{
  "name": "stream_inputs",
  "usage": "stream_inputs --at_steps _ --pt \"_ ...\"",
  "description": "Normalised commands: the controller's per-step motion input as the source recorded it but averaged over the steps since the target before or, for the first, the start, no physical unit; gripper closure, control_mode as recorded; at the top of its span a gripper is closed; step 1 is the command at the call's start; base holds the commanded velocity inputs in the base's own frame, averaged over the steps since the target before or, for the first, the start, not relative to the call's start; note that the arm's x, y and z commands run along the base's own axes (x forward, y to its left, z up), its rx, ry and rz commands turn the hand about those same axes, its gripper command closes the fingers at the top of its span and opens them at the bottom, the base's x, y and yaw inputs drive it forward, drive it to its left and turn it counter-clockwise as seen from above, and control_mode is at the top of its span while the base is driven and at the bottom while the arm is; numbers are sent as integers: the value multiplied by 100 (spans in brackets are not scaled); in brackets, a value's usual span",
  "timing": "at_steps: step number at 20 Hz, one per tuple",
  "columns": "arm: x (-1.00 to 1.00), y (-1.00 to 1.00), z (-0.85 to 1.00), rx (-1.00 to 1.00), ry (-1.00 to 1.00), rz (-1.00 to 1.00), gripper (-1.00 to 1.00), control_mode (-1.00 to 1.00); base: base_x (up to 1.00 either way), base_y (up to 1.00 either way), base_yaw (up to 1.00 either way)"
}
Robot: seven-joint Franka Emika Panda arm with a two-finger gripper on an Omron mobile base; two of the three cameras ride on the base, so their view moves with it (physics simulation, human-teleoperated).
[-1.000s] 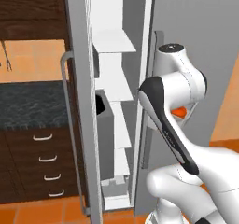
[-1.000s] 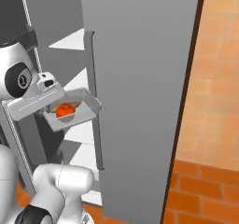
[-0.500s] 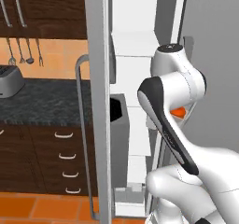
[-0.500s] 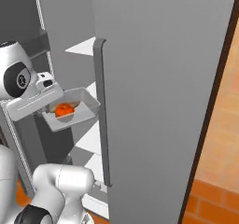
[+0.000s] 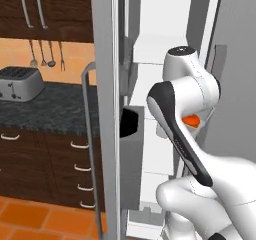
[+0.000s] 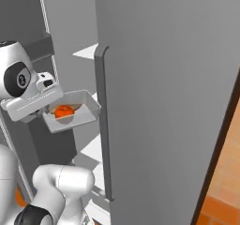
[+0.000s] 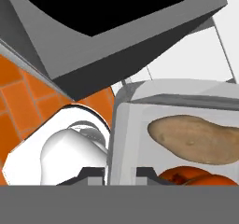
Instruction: Take the meat container that has the steak and place it on the second highest rack of the freezer. Then take the vegetable container that has the squash and sweet potato and place it on the highest rack of the freezer.
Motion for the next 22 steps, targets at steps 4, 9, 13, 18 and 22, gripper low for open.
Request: stream_inputs --at_steps 4,9,13,18,22 --pt "0 0 0 0 0 0 100 100 -1 0 27" --pt "0 -10 34 6 -21 19 100 -100 -2 0 10" --pt "17 -19 67 10 -32 32 100 -100 0 0 0" --pt "67 0 68 1 -33 25 100 -100 0 0 0" --pt "100 -24 47 0 -12 10 100 -100 0 0 0"
